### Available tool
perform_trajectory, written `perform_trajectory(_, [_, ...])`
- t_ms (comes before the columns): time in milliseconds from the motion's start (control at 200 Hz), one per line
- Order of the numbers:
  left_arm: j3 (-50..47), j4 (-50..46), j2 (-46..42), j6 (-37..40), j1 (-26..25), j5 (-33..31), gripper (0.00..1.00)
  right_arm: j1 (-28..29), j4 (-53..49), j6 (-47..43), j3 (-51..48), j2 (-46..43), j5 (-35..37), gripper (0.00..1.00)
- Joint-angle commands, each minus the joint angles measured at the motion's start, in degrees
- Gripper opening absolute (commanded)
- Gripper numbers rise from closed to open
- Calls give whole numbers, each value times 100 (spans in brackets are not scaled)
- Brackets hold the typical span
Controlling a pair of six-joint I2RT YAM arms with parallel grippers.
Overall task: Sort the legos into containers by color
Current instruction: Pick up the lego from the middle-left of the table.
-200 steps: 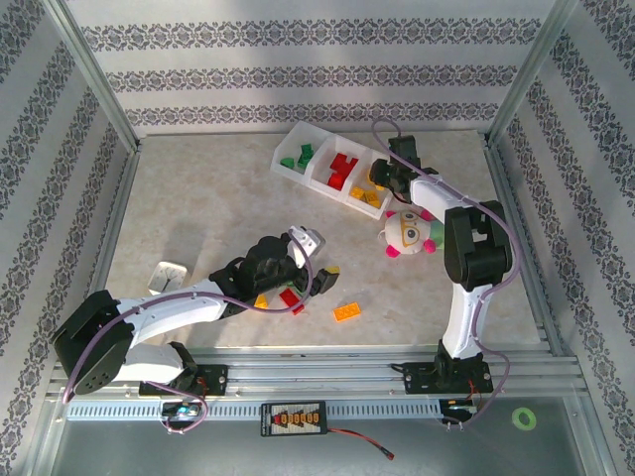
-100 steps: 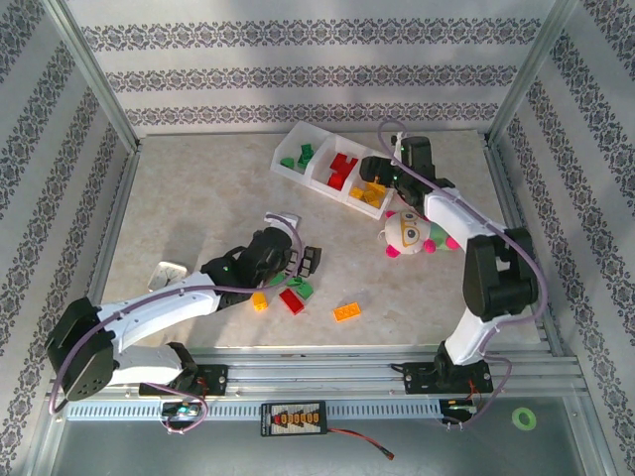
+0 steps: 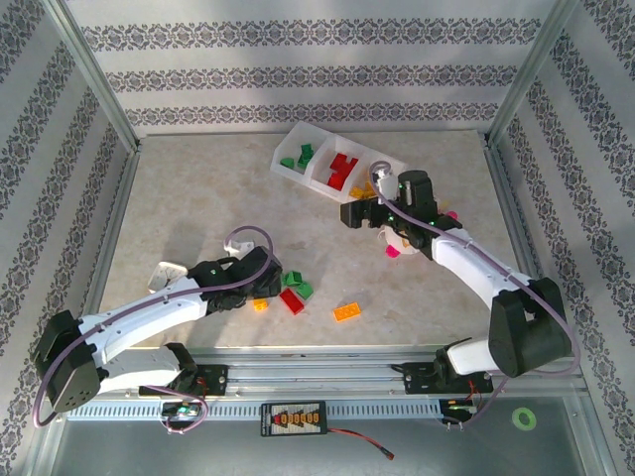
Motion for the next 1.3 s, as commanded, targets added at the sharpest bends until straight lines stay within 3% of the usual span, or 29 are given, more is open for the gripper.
perform_trajectory(0, [-184, -331, 109, -454, -46, 198, 88, 233, -198, -466, -56, -173, -301, 97])
perform_trajectory(185, [-269, 131, 581, -487, 33, 684, 80, 562, -645, -995, 157, -166, -145, 98])
perform_trajectory(480, [-407, 474, 1122, -477, 170, 860, 65, 649, -889, -1194, 343, -113, -8, 98])
perform_trajectory(944, [-416, 673, 1383, -328, 342, 1012, 33, 701, -981, -1212, 292, -331, 60, 98])
perform_trajectory(1294, [43, 500, 993, 43, 345, 735, 28, 692, -1114, -1151, 150, -1000, 215, 98])
